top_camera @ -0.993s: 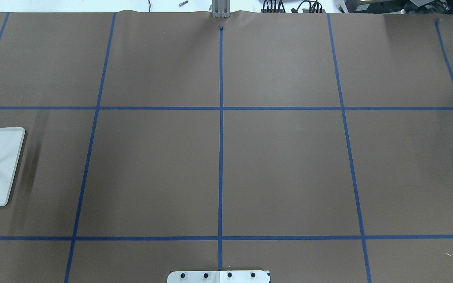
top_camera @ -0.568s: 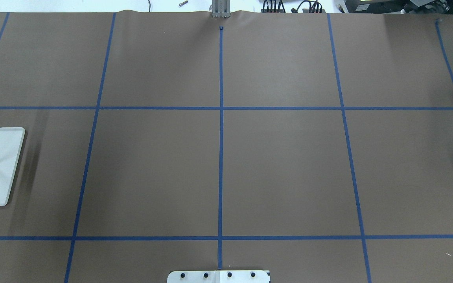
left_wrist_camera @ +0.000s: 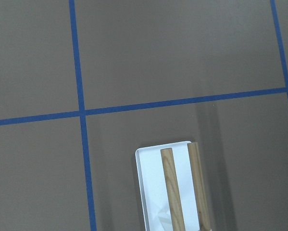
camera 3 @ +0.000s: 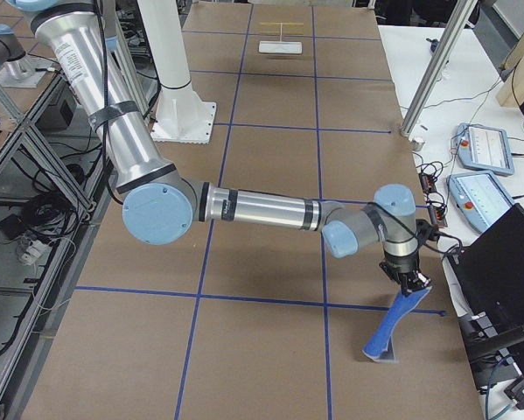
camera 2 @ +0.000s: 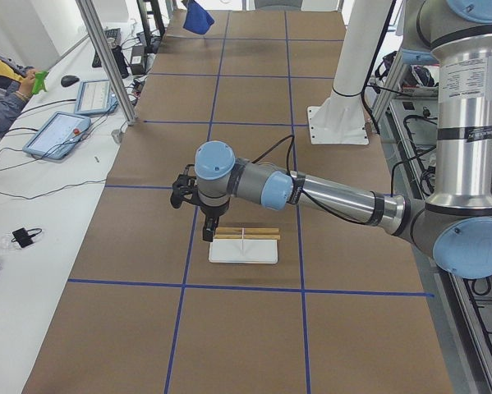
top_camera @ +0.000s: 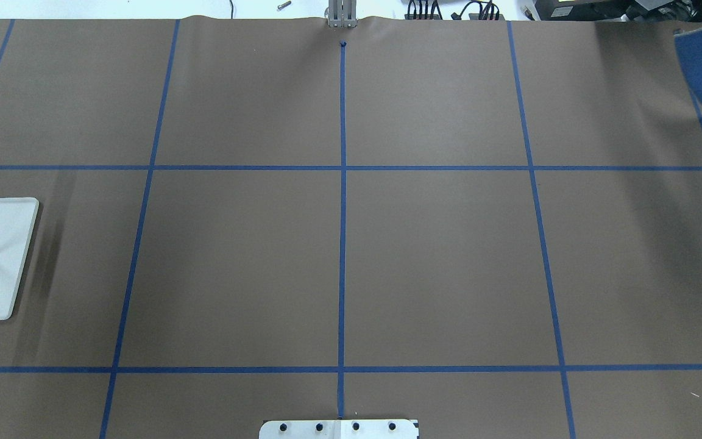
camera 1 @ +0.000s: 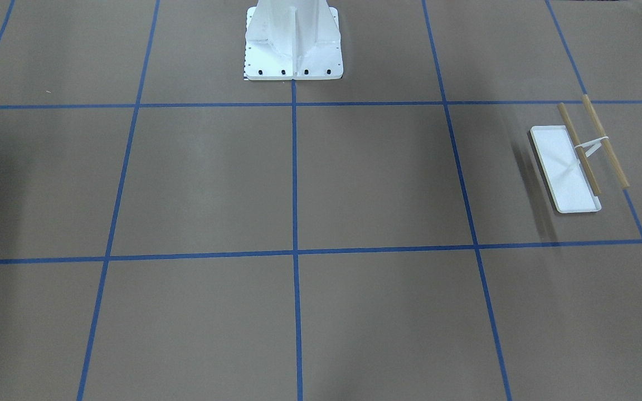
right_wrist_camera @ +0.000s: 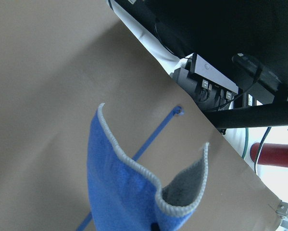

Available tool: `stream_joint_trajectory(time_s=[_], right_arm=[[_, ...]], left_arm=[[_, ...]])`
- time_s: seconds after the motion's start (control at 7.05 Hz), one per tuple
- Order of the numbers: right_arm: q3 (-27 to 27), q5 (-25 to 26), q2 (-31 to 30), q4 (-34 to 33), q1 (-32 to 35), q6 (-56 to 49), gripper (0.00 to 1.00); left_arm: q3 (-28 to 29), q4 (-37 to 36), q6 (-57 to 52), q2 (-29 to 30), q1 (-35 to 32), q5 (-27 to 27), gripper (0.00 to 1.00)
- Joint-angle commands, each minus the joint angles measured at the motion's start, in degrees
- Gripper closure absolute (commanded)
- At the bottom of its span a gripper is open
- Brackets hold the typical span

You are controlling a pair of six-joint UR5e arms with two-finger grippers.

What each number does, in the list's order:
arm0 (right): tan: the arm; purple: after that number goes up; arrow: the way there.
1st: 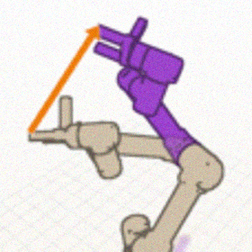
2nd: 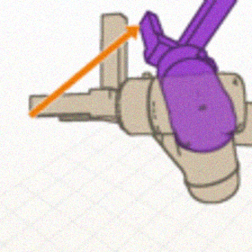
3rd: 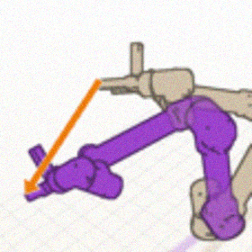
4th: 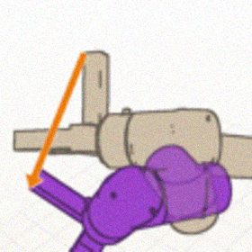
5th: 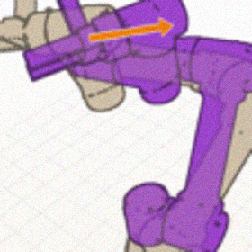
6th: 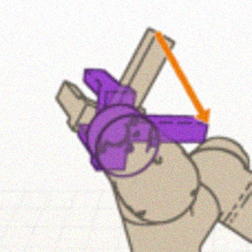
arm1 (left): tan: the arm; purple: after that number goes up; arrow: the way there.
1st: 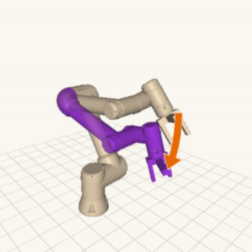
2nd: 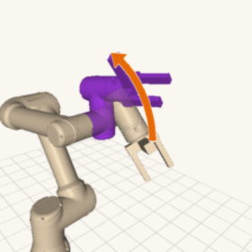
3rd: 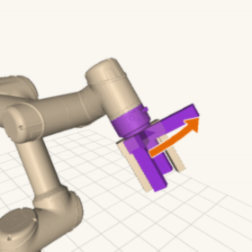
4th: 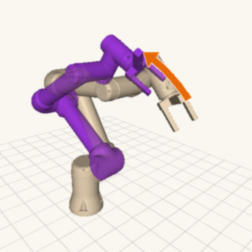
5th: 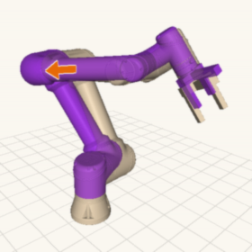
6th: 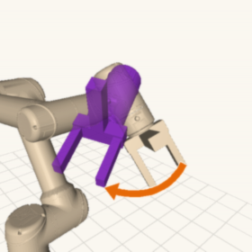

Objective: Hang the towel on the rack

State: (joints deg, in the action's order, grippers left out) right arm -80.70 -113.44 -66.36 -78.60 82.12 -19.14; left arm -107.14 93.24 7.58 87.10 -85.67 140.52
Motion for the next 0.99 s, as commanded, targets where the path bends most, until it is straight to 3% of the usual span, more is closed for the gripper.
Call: stream_joint_trajectory(time_s=[0.0, 0.43, 0.85], right_arm=[[-21.52, -0.64, -0.26, -17.85, -7.19, 13.86, 1.0], [-35.29, -0.9, 3.32, -26.67, -18.54, 35.77, 1.0], [-39.1, 0.58, 10.88, -28.54, -28.91, 56.68, 1.0]], left_arm=[[0.26, 0.01, 8.6, 4.19, 0.85, 1.41, 0.02], [0.35, -0.25, 37.85, 16.48, 7.94, 3.71, 0.02], [0.88, -0.43, 62.13, 26.69, 14.9, 3.36, 0.02]])
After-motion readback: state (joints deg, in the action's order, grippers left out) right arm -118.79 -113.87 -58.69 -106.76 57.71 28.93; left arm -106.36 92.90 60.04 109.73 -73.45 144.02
